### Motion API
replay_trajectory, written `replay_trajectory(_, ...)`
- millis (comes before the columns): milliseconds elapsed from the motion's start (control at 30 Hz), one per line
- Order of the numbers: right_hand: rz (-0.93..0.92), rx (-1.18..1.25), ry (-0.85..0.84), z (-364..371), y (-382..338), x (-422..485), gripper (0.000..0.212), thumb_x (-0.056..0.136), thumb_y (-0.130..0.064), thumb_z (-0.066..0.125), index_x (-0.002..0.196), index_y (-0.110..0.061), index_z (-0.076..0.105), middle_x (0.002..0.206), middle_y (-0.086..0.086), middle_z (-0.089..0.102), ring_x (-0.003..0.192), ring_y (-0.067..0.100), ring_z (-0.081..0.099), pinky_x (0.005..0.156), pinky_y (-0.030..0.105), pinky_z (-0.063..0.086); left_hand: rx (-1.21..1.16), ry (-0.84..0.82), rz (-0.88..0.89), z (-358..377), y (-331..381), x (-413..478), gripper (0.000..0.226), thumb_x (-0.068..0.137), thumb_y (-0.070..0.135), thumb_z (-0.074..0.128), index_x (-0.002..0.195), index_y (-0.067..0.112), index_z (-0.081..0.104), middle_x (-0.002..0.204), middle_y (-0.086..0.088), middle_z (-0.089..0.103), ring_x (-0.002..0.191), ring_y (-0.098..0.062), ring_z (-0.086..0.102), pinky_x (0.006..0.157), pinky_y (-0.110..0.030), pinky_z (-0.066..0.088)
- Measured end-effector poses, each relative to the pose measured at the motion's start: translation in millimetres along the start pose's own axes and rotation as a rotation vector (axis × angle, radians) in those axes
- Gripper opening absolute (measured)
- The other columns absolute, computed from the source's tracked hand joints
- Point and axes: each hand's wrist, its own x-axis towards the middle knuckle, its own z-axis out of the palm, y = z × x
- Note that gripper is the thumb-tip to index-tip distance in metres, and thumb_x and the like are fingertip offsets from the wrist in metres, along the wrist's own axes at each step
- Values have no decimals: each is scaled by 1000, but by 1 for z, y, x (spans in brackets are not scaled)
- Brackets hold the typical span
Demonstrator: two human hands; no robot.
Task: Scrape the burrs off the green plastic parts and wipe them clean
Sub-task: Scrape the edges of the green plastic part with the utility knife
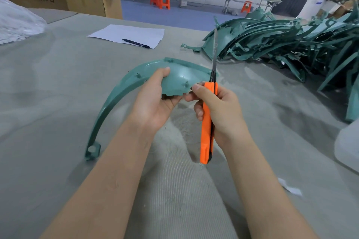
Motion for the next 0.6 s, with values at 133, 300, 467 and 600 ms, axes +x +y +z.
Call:
replay_trajectory(133, -17, -231, 297, -17, 2, 10, 15, 89, -12, 62, 75, -10, 55, 61, 5, 58, 46, 12, 46, 48, 25, 41, -33, -30, -10, -4, 6, -1, 11, 93, 12, 55, 88, 9, 64, 77, -3, 72, 68, -13, 69, 55, -22, 55)
replay_trajectory(300, 63, -135, 375, -36, 0, 15, 34, 95, -44, 56, 84, -11, 54, 56, -2, 51, 47, 11, 48, 46, 23, 44, -25, -23, 11, -9, 12, 1, 7, 91, 12, 57, 94, 11, 63, 83, -2, 73, 73, -14, 70, 57, -24, 56)
replay_trajectory(467, 87, -218, 295, -38, 0, 15, 52, 98, -54, 40, 83, -9, 60, 49, -4, 53, 44, 10, 49, 42, 22, 44, -90, -26, -27, -12, 19, 0, 20, 89, 11, 60, 108, 6, 62, 104, -9, 71, 102, -26, 67, 68, -33, 61)
replay_trajectory(600, -15, -272, 275, -34, 2, 14, 52, 99, -53, 39, 80, -9, 58, 49, -3, 51, 44, 10, 46, 42, 23, 40, -156, -20, -97, -9, 21, -2, 40, 91, 11, 58, 129, 0, 54, 128, -16, 61, 120, -35, 57, 49, -23, 55)
